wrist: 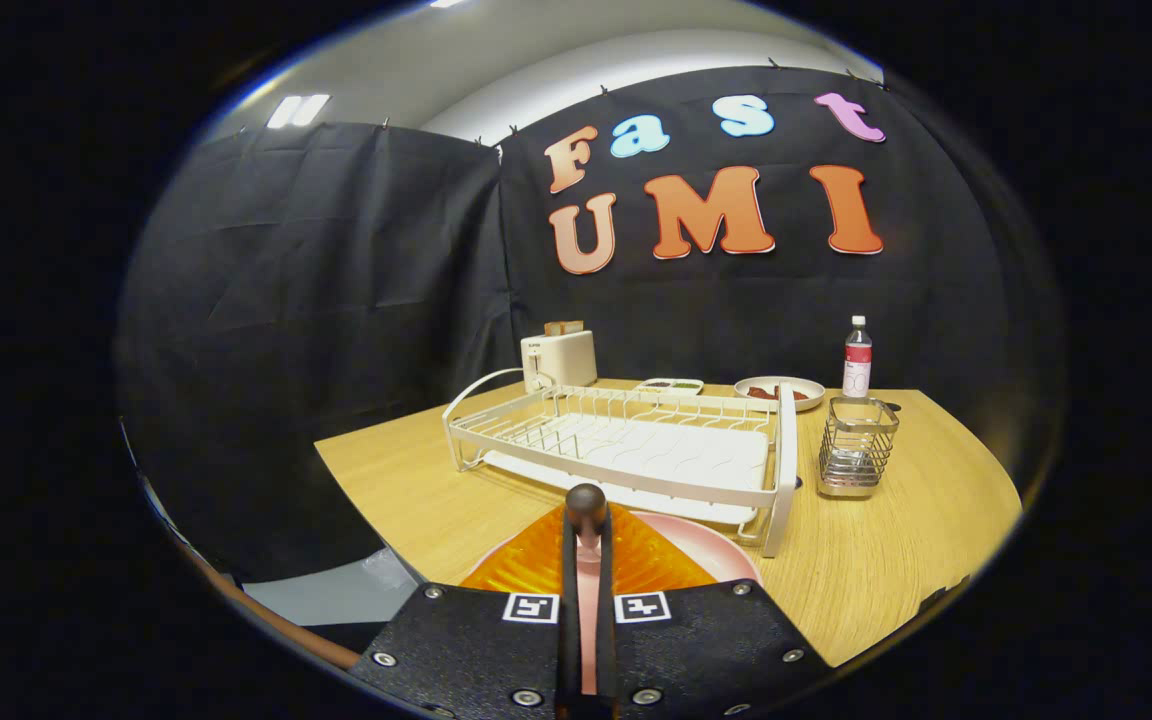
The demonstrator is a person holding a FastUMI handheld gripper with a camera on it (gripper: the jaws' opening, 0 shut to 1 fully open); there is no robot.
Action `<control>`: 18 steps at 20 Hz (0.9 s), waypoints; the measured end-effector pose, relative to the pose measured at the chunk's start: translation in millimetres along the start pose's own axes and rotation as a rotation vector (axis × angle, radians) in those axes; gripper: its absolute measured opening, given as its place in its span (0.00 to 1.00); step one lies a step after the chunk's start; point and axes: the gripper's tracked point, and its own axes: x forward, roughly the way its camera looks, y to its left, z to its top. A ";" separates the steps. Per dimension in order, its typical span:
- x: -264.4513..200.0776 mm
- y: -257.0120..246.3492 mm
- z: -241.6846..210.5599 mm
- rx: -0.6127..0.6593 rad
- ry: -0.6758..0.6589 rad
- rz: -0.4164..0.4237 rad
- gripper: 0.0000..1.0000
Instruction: Take the plate from the dish rack, then take the spoon from the basket and place it into the plate.
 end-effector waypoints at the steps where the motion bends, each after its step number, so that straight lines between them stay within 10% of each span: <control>1: -2.8 -1.5 -3.9 0.018 0.011 0.002 0.06; 18: -31.3 -26.7 -52.0 0.090 0.150 -0.090 0.26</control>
